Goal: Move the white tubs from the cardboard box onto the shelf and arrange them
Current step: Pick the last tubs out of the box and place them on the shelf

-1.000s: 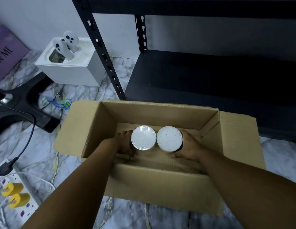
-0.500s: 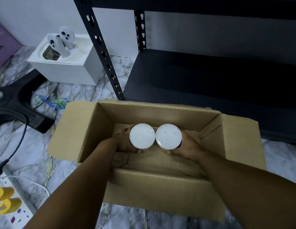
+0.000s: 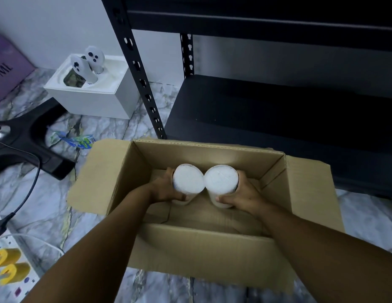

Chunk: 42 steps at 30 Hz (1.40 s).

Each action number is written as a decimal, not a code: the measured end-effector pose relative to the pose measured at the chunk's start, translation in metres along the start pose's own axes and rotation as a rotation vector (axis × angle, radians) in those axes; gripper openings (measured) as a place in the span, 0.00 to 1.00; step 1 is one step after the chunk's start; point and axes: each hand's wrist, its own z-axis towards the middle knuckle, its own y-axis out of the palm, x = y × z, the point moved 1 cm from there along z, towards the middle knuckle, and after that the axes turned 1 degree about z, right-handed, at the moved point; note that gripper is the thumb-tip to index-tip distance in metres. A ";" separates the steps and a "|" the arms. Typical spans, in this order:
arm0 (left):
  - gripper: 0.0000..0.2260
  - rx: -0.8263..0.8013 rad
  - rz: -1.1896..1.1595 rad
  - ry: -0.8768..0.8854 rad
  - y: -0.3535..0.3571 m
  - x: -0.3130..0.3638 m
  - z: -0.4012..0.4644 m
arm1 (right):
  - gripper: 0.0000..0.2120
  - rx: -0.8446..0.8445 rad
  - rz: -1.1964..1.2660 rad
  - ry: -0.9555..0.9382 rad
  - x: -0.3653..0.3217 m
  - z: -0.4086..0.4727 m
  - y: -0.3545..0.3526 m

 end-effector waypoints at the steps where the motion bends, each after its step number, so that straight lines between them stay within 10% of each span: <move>1: 0.42 -0.002 0.001 0.020 -0.001 0.001 -0.002 | 0.42 0.007 0.005 -0.011 -0.003 -0.001 0.000; 42: 0.37 0.252 -0.578 0.230 -0.156 0.245 -0.313 | 0.40 0.086 0.201 -0.165 -0.309 -0.253 -0.162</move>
